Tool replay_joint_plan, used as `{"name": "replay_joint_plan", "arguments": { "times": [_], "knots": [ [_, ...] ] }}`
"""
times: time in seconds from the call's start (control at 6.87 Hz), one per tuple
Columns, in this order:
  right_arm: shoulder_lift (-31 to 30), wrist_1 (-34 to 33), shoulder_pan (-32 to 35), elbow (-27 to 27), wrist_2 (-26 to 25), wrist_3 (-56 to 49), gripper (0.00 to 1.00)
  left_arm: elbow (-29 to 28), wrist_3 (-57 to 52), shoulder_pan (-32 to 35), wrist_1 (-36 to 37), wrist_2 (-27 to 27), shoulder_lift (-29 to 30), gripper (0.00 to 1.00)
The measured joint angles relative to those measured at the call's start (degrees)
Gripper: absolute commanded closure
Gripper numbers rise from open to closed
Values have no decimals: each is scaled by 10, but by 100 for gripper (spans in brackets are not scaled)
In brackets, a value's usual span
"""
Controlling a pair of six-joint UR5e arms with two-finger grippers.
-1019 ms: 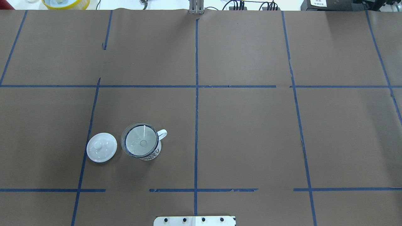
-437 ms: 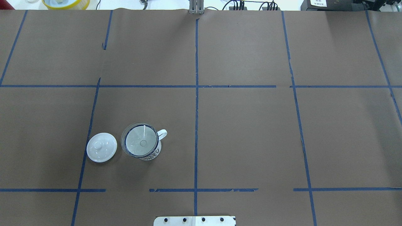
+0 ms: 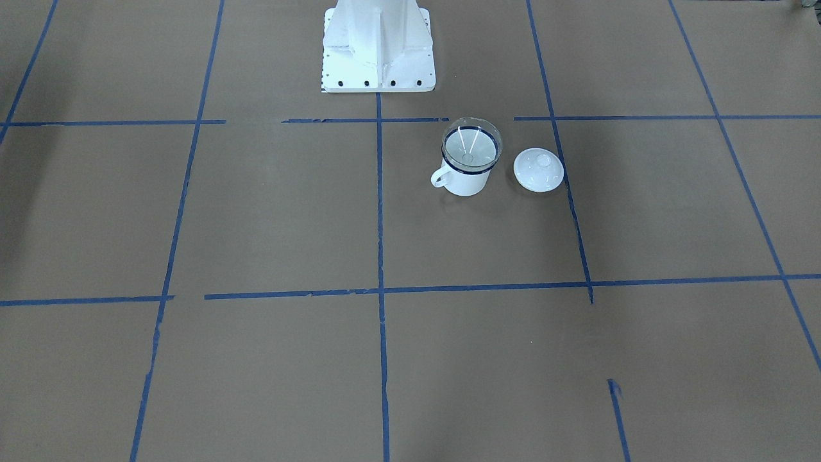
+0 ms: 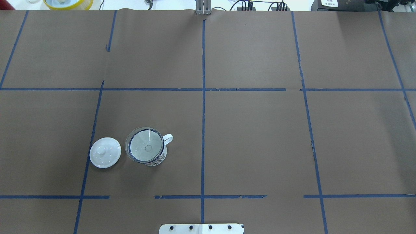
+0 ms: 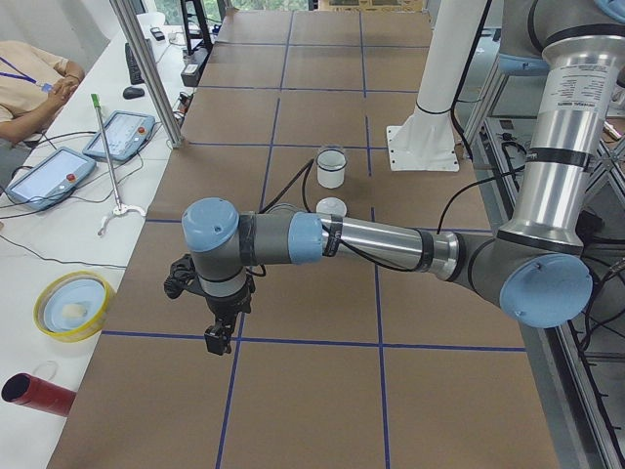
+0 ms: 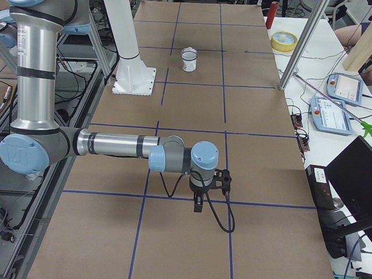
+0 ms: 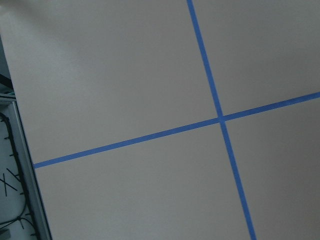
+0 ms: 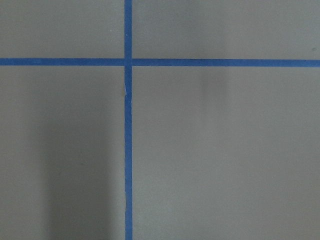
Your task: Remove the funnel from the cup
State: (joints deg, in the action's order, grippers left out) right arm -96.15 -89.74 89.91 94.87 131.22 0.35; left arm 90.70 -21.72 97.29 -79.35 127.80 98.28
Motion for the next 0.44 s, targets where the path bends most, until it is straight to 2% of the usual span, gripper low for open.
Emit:
{"name": "replay_joint_plan", "arguments": {
  "times": [0.29,0.44],
  "knots": [
    [0,0,0,0,0,0,0,12,29,-2,-55,55,-22,0],
    [0,0,0,0,0,0,0,48,112,-18,-69,93,-32,0]
  ]
}}
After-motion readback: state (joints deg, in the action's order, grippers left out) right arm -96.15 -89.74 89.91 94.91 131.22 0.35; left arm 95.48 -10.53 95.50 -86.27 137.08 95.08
